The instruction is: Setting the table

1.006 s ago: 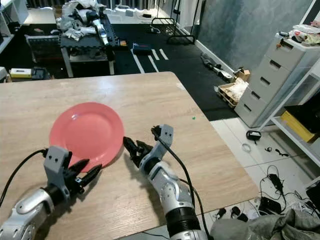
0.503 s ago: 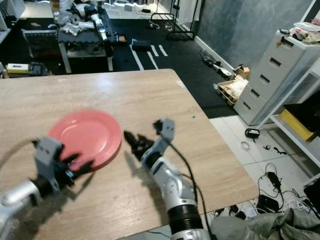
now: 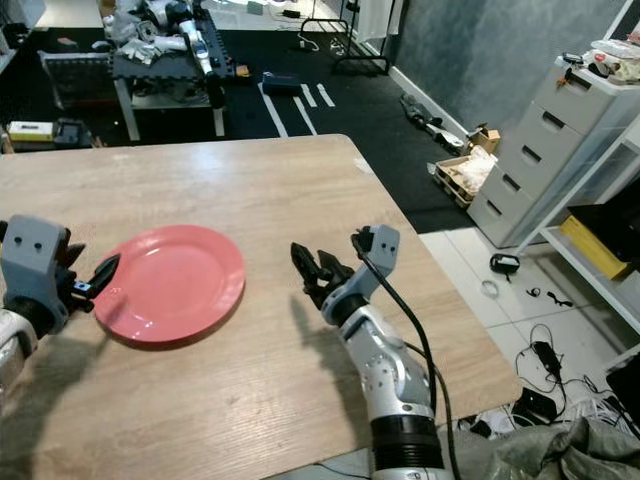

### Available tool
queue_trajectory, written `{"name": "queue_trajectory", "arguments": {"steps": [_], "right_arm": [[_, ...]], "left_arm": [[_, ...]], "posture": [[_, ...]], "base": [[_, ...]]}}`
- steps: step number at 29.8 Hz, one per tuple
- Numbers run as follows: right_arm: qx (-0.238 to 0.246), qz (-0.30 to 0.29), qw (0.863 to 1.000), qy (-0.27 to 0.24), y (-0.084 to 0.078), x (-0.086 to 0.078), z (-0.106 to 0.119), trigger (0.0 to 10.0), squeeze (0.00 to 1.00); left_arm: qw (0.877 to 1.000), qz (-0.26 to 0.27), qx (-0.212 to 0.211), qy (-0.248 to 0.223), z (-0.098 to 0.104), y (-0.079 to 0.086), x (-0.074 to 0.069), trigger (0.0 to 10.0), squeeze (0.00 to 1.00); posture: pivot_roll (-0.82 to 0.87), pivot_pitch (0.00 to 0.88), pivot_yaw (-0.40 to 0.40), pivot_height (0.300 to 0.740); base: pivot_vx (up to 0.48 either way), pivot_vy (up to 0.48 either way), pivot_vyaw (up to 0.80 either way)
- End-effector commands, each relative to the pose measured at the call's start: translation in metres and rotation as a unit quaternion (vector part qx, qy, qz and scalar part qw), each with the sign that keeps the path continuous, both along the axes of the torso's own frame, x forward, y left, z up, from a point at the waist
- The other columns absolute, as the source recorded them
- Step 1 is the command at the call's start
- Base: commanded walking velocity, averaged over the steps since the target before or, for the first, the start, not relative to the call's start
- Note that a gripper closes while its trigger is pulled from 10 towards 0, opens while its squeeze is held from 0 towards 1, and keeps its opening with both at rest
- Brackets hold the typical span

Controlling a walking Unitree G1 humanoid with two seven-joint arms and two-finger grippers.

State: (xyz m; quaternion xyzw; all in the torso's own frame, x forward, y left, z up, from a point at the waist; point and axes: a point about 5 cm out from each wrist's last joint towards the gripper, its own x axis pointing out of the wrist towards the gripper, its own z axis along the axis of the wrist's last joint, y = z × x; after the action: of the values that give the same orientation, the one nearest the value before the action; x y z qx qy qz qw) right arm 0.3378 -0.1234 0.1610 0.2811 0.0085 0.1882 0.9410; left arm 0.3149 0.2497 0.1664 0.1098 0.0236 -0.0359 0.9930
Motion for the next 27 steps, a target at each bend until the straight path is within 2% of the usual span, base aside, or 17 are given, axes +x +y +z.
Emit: {"name": "queue_trajectory", "arguments": {"steps": [1,3,7,8,13,14,17,18,19,20,21,22,27], "right_arm": [[-0.003,-0.007,1.000,0.008,-0.004,-0.002,-0.003,10.0,0.00],[-0.007,-0.013,1.000,0.002,-0.008,-0.003,0.000,10.0,0.00],[-0.011,-0.021,1.000,-0.003,-0.011,-0.005,0.002,10.0,0.00],[-0.011,-0.027,1.000,-0.005,-0.014,-0.007,0.003,10.0,0.00],[-0.007,-0.039,0.999,-0.003,-0.019,-0.011,0.001,10.0,0.00],[-0.009,-0.041,0.999,0.000,-0.021,-0.013,-0.001,10.0,0.00],[-0.009,-0.042,0.999,0.001,-0.021,-0.013,-0.001,10.0,0.00],[-0.010,-0.041,0.999,0.001,-0.021,-0.012,0.000,10.0,0.00],[-0.010,-0.041,0.999,0.001,-0.021,-0.012,0.000,10.0,0.00],[-0.010,-0.041,0.999,0.001,-0.020,-0.010,0.001,10.0,0.00],[-0.010,-0.041,0.999,0.001,-0.020,-0.010,0.001,10.0,0.00],[-0.009,-0.040,0.999,-0.001,-0.019,-0.009,0.002,10.0,0.00],[-0.009,-0.037,0.999,-0.001,-0.017,-0.008,0.003,10.0,0.00]], "left_arm": [[1.000,-0.002,0.011,0.010,-0.005,0.001,0.004,10.0,0.00],[0.999,-0.025,0.018,0.040,-0.015,0.000,0.017,10.0,0.00],[0.993,-0.035,0.047,0.099,-0.034,0.003,0.025,10.0,0.00],[0.992,-0.026,0.038,0.119,-0.042,0.006,0.024,10.0,0.00],[0.988,-0.006,0.009,0.152,-0.060,0.008,0.018,10.0,0.00],[0.985,-0.008,-0.024,0.173,-0.071,0.003,0.014,10.0,0.00],[0.984,-0.012,-0.032,0.176,-0.073,0.001,0.014,10.0,0.00],[0.978,-0.074,-0.062,0.185,-0.077,-0.018,0.011,10.0,0.00],[0.978,-0.074,-0.062,0.185,-0.077,-0.018,0.011,10.0,0.00],[0.970,-0.138,-0.070,0.189,-0.078,-0.035,0.007,10.0,0.00],[0.970,-0.138,-0.070,0.189,-0.078,-0.035,0.007,10.0,0.00],[0.964,-0.172,-0.058,0.194,-0.079,-0.043,0.003,10.0,0.00],[0.954,-0.218,-0.034,0.203,-0.082,-0.053,-0.003,10.0,0.00]], "posture": [[-0.01,0.018,-0.004,0.740],[-0.02,0.014,0.002,0.740],[-0.05,0.010,0.028,0.740],[-0.05,0.010,0.032,0.740],[-0.05,0.015,0.034,0.740],[-0.05,0.015,0.034,0.740],[-0.05,0.015,0.034,0.740],[-0.05,0.017,0.031,0.740],[-0.05,0.017,0.031,0.740],[-0.05,0.016,0.031,0.740],[-0.05,0.016,0.031,0.740],[-0.05,0.017,0.031,0.740],[-0.04,0.016,0.033,0.740]], "base": [[0.000,0.000,0.00],[0.000,0.000,0.00],[0.000,0.000,0.00],[0.000,0.000,0.00],[0.000,0.000,0.00],[0.000,0.000,0.00],[0.000,0.000,0.00],[0.000,0.000,0.00],[0.000,0.000,0.00],[0.000,0.000,0.00],[0.000,0.000,0.00],[0.000,0.000,0.00],[0.000,0.000,0.00]]}}
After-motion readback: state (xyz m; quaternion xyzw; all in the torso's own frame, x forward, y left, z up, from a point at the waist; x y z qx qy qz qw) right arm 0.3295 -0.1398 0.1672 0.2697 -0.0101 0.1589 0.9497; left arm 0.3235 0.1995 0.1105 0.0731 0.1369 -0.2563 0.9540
